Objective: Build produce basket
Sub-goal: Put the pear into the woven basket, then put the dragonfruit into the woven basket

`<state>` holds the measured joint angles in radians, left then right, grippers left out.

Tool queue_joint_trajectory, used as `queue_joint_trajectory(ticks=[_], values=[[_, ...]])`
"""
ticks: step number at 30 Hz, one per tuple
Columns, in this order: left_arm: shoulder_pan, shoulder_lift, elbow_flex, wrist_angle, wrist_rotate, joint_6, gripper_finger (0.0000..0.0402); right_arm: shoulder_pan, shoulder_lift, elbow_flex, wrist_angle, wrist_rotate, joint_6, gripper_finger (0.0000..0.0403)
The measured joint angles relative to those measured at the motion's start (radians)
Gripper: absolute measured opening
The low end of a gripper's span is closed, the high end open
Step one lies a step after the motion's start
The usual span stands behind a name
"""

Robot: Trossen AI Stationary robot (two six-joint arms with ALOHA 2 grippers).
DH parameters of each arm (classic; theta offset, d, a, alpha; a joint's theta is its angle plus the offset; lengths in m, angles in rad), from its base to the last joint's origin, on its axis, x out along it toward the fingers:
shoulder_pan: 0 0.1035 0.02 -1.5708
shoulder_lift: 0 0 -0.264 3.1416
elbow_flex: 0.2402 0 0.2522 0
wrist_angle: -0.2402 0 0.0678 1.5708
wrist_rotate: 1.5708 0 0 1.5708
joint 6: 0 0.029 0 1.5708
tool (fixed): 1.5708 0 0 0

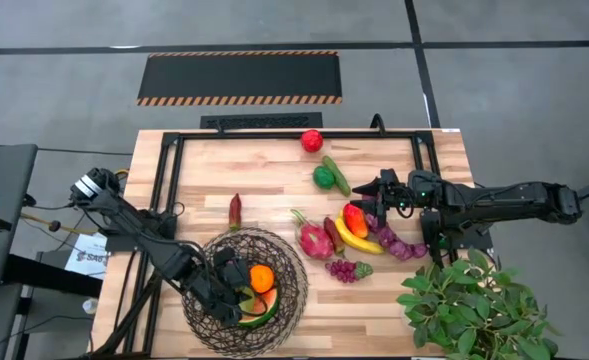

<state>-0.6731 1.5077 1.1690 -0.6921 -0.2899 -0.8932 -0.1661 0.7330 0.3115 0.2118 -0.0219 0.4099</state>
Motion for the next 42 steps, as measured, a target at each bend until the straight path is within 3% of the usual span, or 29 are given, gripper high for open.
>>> queue_joint_trajectory(ticks=[6,19,27,32,37,42], values=[[0.0,0.014,0.0,-0.034,-0.012,-0.009,0.0119,0.0,0.0,0.0,-0.006,0.0,0.0,0.0255],[0.031,0.017,0.0,-0.113,-0.141,-0.015,0.0228,0.0,0.0,0.0,-0.017,0.0,0.0,0.0255],[0.118,0.016,0.0,-0.123,-0.244,-0.004,0.0249,0.0,0.0,0.0,-0.017,0.0,0.0,0.0255],[0.226,0.016,0.0,-0.049,-0.271,0.14,0.0249,0.0,0.0,0.0,-0.017,0.0,0.0,0.0255],[0.333,0.016,0.0,0.175,-0.237,0.438,0.0249,0.0,0.0,0.0,-0.017,0.0,-0.001,0.0255],[0.445,0.03,0.002,0.425,-0.108,0.737,0.0249,0.0,0.0,0.0,-0.017,0.0,-0.003,0.0255]])
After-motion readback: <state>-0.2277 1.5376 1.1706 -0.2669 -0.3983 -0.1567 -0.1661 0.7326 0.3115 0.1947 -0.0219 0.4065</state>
